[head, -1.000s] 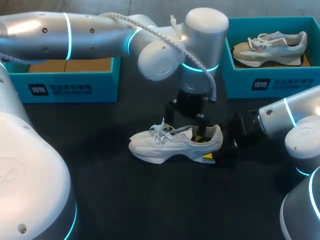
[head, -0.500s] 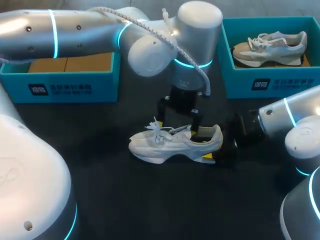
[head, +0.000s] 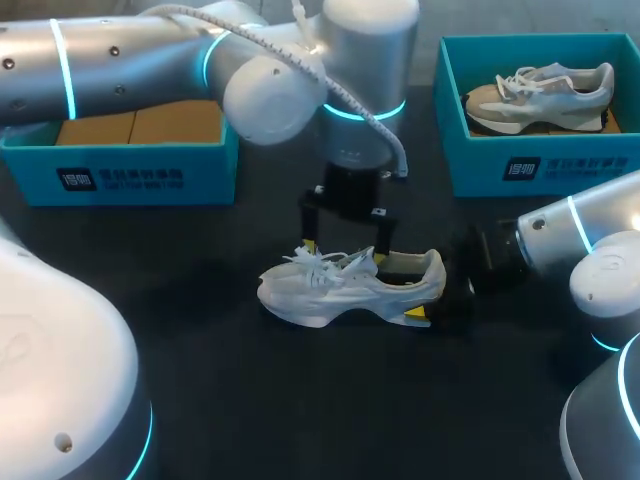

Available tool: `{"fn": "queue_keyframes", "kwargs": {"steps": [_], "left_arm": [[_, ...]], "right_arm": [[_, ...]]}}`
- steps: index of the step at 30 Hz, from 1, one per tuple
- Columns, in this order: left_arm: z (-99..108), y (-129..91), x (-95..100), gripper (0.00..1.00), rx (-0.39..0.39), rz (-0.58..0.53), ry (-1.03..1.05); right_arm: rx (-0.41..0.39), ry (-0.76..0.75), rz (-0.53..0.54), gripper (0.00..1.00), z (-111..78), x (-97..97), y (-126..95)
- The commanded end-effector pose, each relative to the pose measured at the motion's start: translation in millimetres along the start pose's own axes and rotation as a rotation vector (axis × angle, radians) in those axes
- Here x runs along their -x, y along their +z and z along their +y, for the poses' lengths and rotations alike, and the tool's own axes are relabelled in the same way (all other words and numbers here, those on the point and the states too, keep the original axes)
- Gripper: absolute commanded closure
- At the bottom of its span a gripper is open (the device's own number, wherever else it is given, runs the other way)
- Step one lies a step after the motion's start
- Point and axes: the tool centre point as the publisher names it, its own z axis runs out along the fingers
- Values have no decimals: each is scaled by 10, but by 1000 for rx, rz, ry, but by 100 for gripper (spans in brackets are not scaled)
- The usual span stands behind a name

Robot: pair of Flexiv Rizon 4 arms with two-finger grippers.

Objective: Take the shoe out of the shoebox, open the shoe tongue, remove and reinsert the insole, then place the shoe into the shoebox

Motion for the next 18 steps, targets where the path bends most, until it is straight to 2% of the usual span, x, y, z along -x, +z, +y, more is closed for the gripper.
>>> {"fn": "queue_keyframes", "kwargs": {"steps": [1,3,7,10,11,13,18], "left_arm": [[50,0,62,0,-8,15,1],[57,-6,63,0,-10,16,0],[78,-62,81,16,-21,21,-4],[93,-94,85,38,-27,24,-3],[96,-105,85,51,-29,24,-3],[101,-112,81,59,-30,24,-1],[119,-121,66,90,-32,46,4]], "right_arm": [[-5,1,-1,100,-1,-10,76],[-5,1,-1,100,-1,-10,76],[-5,1,-1,100,-1,-10,76],[-5,1,-1,100,-1,-10,76],[-5,1,-1,100,-1,-10,76],[-5,1,-1,100,-1,-10,76],[-5,1,-1,100,-1,-10,76]]}}
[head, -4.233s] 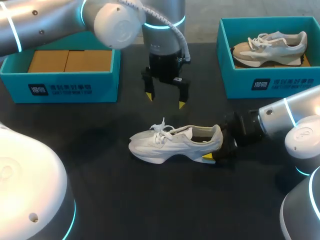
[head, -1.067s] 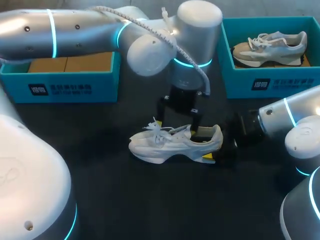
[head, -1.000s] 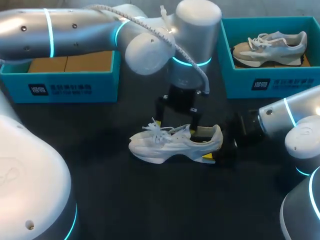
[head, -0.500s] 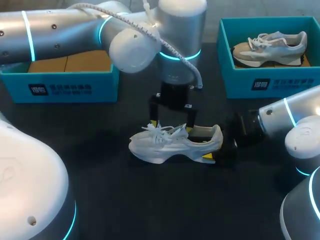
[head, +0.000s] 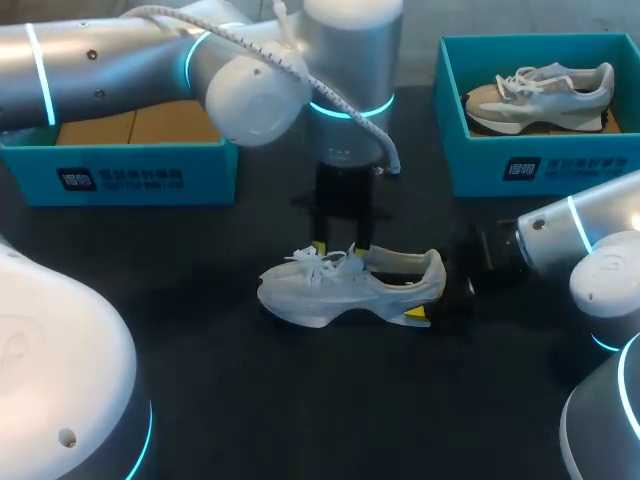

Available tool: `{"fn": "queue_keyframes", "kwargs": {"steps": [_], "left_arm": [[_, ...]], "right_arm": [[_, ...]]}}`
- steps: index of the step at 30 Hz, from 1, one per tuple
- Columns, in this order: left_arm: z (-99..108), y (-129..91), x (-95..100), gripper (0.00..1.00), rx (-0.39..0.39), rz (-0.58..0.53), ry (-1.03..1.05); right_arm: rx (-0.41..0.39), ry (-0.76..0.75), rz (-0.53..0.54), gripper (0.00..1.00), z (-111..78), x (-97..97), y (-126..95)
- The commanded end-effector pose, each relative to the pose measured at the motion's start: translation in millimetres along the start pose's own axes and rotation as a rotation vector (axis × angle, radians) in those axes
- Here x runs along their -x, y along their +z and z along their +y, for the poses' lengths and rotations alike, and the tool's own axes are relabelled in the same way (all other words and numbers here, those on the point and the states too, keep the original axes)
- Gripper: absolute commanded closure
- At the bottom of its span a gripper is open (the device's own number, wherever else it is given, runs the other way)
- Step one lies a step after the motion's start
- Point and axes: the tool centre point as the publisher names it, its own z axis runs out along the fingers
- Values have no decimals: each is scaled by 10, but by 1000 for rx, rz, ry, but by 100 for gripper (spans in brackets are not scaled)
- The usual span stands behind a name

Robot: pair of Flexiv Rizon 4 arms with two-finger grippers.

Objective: Take the shoe out of the shoebox, open the shoe tongue, remove and reinsert the insole, then place the shoe into the shoebox

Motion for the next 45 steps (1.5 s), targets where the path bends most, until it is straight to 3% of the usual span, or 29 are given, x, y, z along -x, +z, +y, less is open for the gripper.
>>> {"fn": "queue_keyframes", "kwargs": {"steps": [1,8,16,24,32,45], "left_arm": [[44,-1,38,97,-5,20,2],[111,-86,78,100,-26,82,-4],[191,-241,307,100,-74,89,-54],[236,-254,566,100,-82,80,-118],[237,-170,745,100,-74,62,-171],[228,297,931,98,22,50,-220]], "right_arm": [[-5,1,-1,100,-1,-10,75],[-5,1,-1,100,-1,-10,75],[-5,1,-1,100,-1,-10,75],[-5,1,-1,100,-1,-10,75],[-5,1,-1,100,-1,-10,75],[-5,1,-1,100,-1,-10,75]]}}
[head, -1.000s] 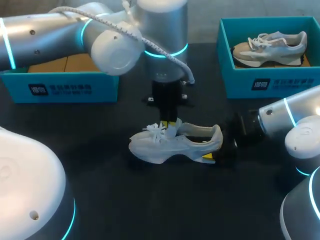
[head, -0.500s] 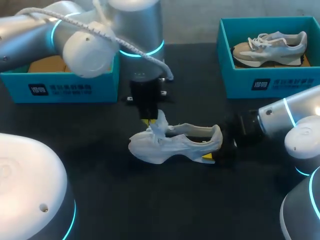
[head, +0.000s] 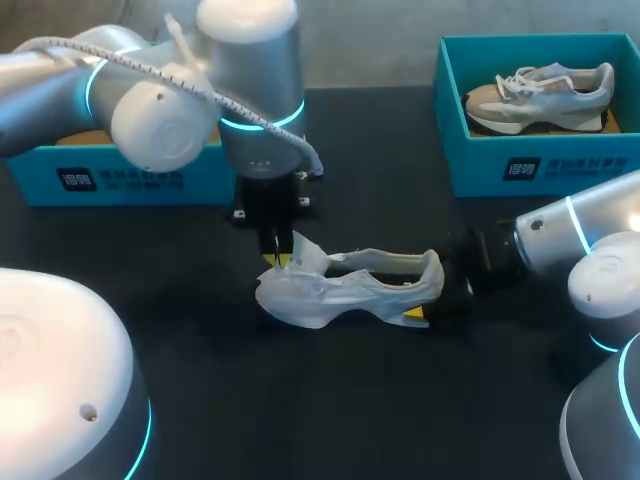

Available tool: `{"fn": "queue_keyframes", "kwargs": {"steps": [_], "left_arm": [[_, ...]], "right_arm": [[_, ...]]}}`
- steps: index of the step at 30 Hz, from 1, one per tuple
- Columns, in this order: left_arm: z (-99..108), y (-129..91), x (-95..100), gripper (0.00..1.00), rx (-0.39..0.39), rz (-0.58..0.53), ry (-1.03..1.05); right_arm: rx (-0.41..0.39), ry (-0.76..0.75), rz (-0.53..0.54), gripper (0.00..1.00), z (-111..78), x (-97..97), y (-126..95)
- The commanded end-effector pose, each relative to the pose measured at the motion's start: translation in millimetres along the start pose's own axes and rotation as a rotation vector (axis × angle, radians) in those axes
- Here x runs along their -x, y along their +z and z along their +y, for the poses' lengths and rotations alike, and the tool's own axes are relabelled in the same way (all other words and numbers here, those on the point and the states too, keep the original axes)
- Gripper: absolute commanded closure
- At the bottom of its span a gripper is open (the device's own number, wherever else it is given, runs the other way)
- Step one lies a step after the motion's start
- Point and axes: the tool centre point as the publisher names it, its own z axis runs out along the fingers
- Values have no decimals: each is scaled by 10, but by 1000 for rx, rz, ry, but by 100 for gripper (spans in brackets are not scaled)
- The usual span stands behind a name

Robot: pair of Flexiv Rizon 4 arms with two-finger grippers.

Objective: Take the shoe out of the shoebox, open the shoe tongue, remove and reinsert the insole, then place the shoe into the shoebox

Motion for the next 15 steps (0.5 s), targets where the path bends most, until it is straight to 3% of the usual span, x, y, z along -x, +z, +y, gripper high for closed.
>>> {"fn": "queue_keyframes", "kwargs": {"steps": [1,13,15], "left_arm": [[-58,190,72,96,26,17,-9],[-51,485,109,65,87,7,-40],[-48,494,98,53,89,7,-42]], "right_arm": [[-5,1,-2,100,-13,-2,56],[-5,1,-2,100,-13,-2,56],[-5,1,-2,100,-13,-2,56]]}}
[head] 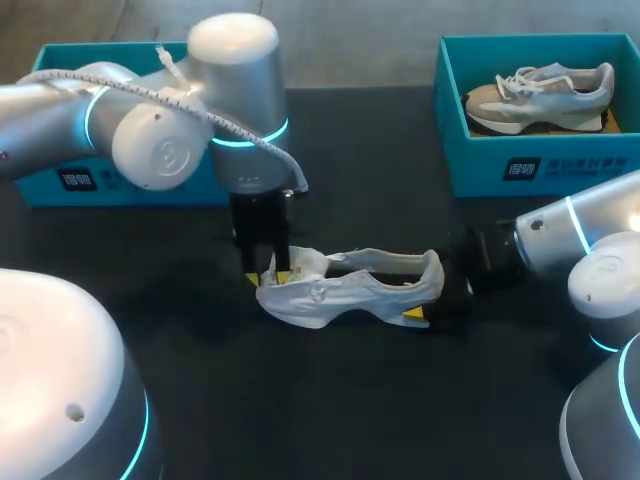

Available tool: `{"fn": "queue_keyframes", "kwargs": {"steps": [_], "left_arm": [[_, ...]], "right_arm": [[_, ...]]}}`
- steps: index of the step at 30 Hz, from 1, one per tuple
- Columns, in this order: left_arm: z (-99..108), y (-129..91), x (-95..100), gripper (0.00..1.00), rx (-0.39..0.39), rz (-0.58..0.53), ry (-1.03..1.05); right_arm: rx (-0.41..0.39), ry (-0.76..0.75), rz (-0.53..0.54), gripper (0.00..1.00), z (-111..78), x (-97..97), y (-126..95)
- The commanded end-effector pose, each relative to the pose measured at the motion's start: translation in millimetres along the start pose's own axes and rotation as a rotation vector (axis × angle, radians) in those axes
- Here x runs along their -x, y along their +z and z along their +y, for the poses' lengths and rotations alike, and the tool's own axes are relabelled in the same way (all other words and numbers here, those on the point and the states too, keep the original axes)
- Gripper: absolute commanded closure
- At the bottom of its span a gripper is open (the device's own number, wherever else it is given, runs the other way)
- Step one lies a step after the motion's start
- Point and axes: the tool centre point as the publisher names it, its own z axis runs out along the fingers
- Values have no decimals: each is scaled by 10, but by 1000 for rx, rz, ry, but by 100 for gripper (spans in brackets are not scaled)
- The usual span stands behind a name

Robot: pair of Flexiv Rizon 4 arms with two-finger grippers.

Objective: Take the shoe out of the shoebox, open the shoe tongue, remove and reinsert the insole, then place the shoe into the shoebox

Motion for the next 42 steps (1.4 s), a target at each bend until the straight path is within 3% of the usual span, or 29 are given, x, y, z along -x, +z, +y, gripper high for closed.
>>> {"fn": "queue_keyframes", "kwargs": {"steps": [1,2,3,4,13,20,26,42], "left_arm": [[-28,60,-61,37,6,-6,-2],[-22,57,-67,16,6,-6,-3],[-19,55,-69,2,6,-5,-3],[-11,49,-71,0,6,-5,-5],[88,-169,-134,0,-26,31,25],[84,-439,-288,0,-85,82,178],[30,-519,-406,0,-104,90,294],[27,-925,-714,0,-193,113,859]], "right_arm": [[-5,1,-1,100,-11,-2,57],[-5,1,-1,100,-11,-2,57],[-5,1,-1,100,-11,-2,57],[-5,1,-1,100,-11,-2,57],[-5,1,-1,100,-11,-2,57],[-5,1,-1,100,-11,-2,57],[-5,1,-1,100,-11,-2,57],[-5,1,-1,100,-11,-2,57]]}}
